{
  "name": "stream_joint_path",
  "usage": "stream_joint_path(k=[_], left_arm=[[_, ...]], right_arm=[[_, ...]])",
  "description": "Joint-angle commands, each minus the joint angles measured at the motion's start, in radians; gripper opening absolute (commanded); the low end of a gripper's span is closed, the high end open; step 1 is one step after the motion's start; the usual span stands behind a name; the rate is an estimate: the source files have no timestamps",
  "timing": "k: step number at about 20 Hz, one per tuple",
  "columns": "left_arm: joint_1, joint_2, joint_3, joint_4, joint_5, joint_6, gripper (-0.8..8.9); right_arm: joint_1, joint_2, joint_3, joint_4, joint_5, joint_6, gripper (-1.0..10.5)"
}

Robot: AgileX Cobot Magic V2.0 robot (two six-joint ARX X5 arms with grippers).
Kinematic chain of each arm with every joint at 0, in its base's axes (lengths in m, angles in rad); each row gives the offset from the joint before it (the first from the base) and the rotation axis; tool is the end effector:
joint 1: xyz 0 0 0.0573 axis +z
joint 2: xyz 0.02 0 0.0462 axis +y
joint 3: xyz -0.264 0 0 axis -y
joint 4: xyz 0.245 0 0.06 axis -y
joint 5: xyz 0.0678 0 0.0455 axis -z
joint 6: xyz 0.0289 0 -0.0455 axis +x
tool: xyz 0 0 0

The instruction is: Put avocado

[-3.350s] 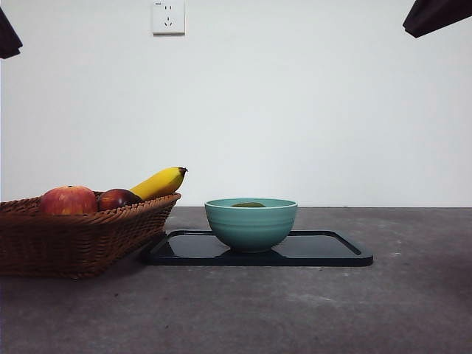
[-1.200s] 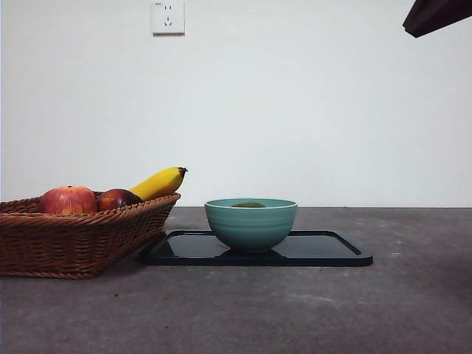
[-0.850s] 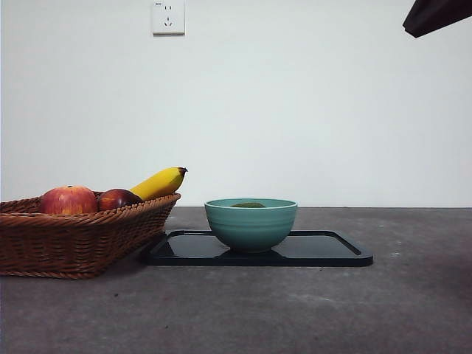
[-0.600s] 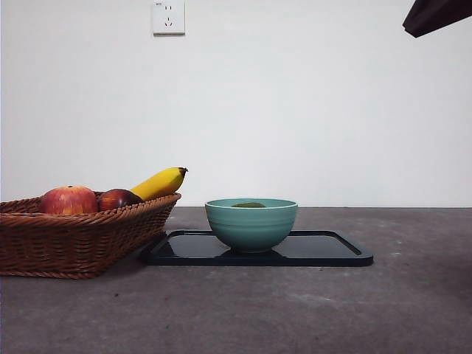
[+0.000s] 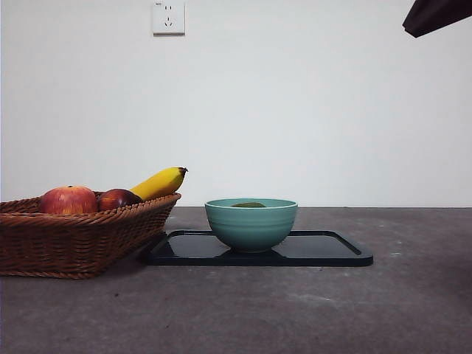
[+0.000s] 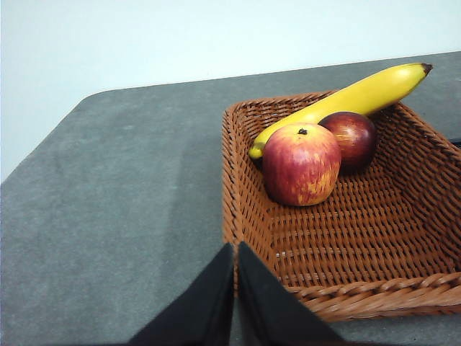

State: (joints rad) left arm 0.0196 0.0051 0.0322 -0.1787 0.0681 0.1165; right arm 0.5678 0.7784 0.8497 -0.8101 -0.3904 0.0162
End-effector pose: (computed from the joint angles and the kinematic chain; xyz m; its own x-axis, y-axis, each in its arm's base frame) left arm 0.0948 -0.0001 0.1569 0.9874 -0.0487 -0.1507 0.0649 0.9924 0.1047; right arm 0.1138 0.0856 0.3025 0.3717 0.6885 -0.6227 -0.7252 0.6341 0.2682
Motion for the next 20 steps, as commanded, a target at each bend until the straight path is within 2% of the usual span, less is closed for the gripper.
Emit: stream_joint_path(k=[1, 4, 5, 6, 10, 15, 17, 20], left_arm=[[0.003, -0.002, -0.021, -0.008, -0.001, -0.005, 0.08], [0.003, -0.002, -0.021, -0.008, -0.001, -0.005, 0.08], [0.003, -0.002, -0.021, -0.008, -0.001, -0.005, 0.08], [0.003, -0.002, -0.021, -0.008, -0.001, -0.005, 0.08], [0.003, -0.002, -0.021, -0.008, -0.001, -0.005, 0.08], [0.003, -0.002, -0.021, -0.008, -0.001, -0.005, 0.08], [0.003, -0.002, -0.021, -0.008, -0.001, -0.005, 0.08], [0.003, -0.002, -0.021, -0.008, -0.001, -0.005, 0.08]], right_arm=[[0.006, 0.004, 0.005, 0.010, -0.002, 0.009, 0.1], [-0.001, -0.009, 0.005, 0.011, 0.002, 0.003, 0.1], [-0.019, -0.022, 0.005, 0.017, 0.014, -0.033, 0.1], [-0.054, -0.048, 0.004, 0.026, 0.022, -0.060, 0.1], [-0.253, -0.204, -0.052, 0.187, 0.026, -0.070, 0.1], [-0.470, -0.414, -0.273, 0.438, 0.085, -0.071, 0.1], [-0.517, -0.487, -0.394, 0.541, 0.110, -0.068, 0.1], [-0.535, -0.582, -0.542, 0.645, 0.185, -0.043, 0.1]])
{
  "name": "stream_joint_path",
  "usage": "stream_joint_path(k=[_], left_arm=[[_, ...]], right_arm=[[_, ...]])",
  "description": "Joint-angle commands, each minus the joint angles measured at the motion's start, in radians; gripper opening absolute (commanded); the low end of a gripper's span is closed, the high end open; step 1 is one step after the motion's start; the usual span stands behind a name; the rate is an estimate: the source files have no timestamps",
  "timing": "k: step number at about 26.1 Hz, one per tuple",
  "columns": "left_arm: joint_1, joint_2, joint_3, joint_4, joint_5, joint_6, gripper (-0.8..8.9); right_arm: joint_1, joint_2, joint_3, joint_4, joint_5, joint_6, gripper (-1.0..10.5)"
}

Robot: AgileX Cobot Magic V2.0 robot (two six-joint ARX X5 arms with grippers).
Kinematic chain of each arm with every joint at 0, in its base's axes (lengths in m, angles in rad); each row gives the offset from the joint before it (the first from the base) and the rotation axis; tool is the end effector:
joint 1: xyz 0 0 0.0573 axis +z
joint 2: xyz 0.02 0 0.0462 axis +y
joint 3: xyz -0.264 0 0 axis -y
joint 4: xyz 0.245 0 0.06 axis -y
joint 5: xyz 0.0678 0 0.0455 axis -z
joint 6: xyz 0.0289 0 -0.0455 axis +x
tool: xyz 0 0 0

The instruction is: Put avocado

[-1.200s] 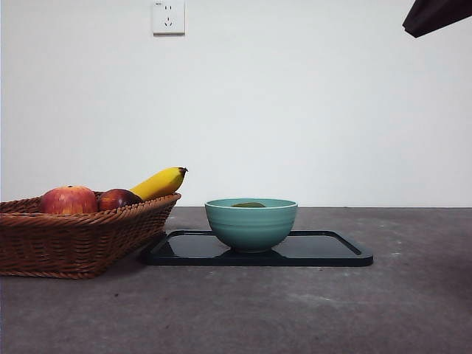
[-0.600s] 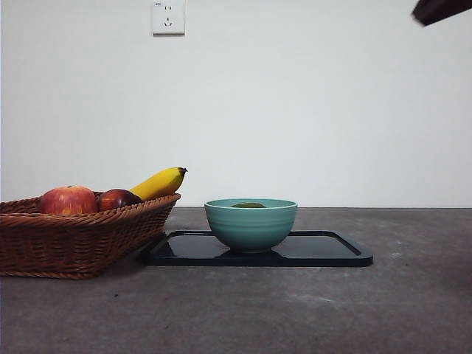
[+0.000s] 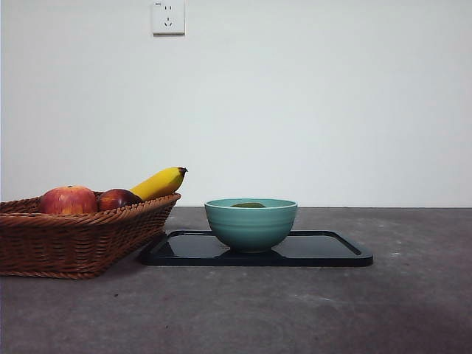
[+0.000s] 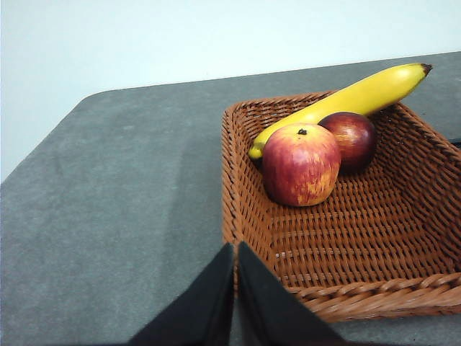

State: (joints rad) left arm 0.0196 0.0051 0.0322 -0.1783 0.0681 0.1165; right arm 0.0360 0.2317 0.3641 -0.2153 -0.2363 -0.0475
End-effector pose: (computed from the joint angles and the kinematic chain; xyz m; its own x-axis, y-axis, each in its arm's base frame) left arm 0.0948 -0.0001 0.1569 0.9874 -0.0487 -0.1503 0.0649 0.9924 0.1047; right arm 0.0933 0.0101 0.2480 0.9598 0.2688 -0.0805 -0.2718 0.9620 -0.0280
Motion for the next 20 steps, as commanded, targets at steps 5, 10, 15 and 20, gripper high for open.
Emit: stream_joint_path(k=[5, 10, 15, 20], left_arm=[[0.003, -0.002, -0.021, -0.009, -0.001, -0.005, 0.08], [0.003, -0.002, -0.021, -0.009, -0.001, -0.005, 0.08], [0.003, -0.002, -0.021, -0.009, -0.001, -0.005, 0.08], [0.003, -0.002, -0.021, -0.009, -0.001, -0.005, 0.08]], right_arm=[[-0.003, -0.133, -0.197, 0.127, 0.119, 0.075, 0.1], [-0.003, -0.191, -0.291, 0.167, 0.140, 0.096, 0.1], [-0.003, -0.219, -0.343, 0.170, 0.140, 0.108, 0.1], [-0.003, -0.228, -0.354, 0.119, 0.143, 0.116, 0.1]])
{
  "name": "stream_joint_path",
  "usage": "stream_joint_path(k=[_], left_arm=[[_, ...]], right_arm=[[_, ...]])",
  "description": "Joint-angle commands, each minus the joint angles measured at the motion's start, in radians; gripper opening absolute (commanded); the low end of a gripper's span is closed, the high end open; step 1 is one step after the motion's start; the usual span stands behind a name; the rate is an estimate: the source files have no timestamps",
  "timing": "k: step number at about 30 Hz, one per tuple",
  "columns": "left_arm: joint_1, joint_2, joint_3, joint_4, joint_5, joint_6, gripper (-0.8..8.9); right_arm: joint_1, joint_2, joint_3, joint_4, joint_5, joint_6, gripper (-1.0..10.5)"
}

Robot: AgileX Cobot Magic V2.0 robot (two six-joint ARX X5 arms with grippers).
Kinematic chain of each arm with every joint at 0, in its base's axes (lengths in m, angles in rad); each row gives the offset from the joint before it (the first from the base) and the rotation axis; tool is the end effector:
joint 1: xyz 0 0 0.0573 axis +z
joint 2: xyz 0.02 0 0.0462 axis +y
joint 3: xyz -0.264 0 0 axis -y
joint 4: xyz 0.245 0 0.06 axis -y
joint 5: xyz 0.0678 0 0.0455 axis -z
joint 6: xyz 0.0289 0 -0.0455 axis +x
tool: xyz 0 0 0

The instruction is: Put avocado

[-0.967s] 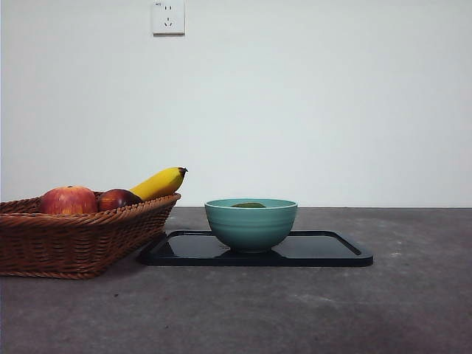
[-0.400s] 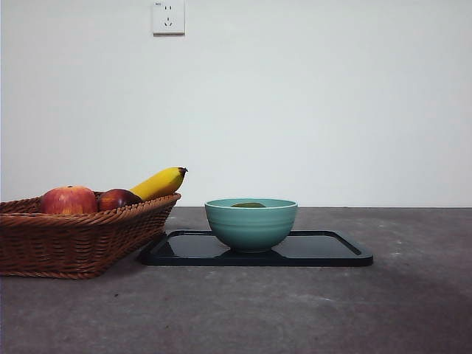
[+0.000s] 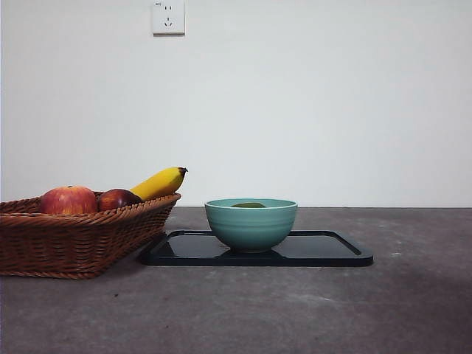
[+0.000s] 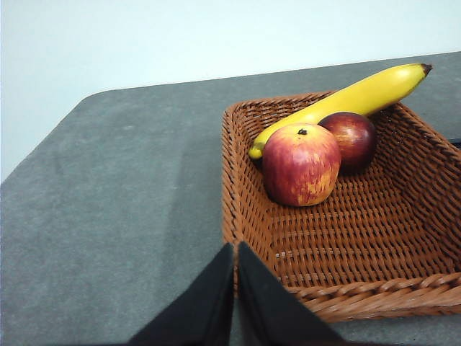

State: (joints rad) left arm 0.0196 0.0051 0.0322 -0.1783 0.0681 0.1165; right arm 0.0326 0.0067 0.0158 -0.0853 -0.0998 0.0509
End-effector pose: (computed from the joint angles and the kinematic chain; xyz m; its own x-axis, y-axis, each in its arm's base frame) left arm 0.0948 -0.0001 0.1569 0.9874 -0.0487 -0.1503 0.0649 0.9924 0.1047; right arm 0.0966 0.0060 0.1601 0.9884 0.1319 -0.0757 -0.1277 0.9901 0.0583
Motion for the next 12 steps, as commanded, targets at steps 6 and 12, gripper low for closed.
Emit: stream_joint_path(k=[6, 12], left_arm=[[0.003, -0.002, -0.021, -0.009, -0.001, -0.005, 0.08], [0.003, -0.002, -0.021, -0.009, -0.001, -0.005, 0.08]], right_arm=[[0.000, -0.003, -0.005, -0.093, 0.012, 0.023, 0.1], [0.000, -0.003, -0.005, -0.077, 0.012, 0.024, 0.1]])
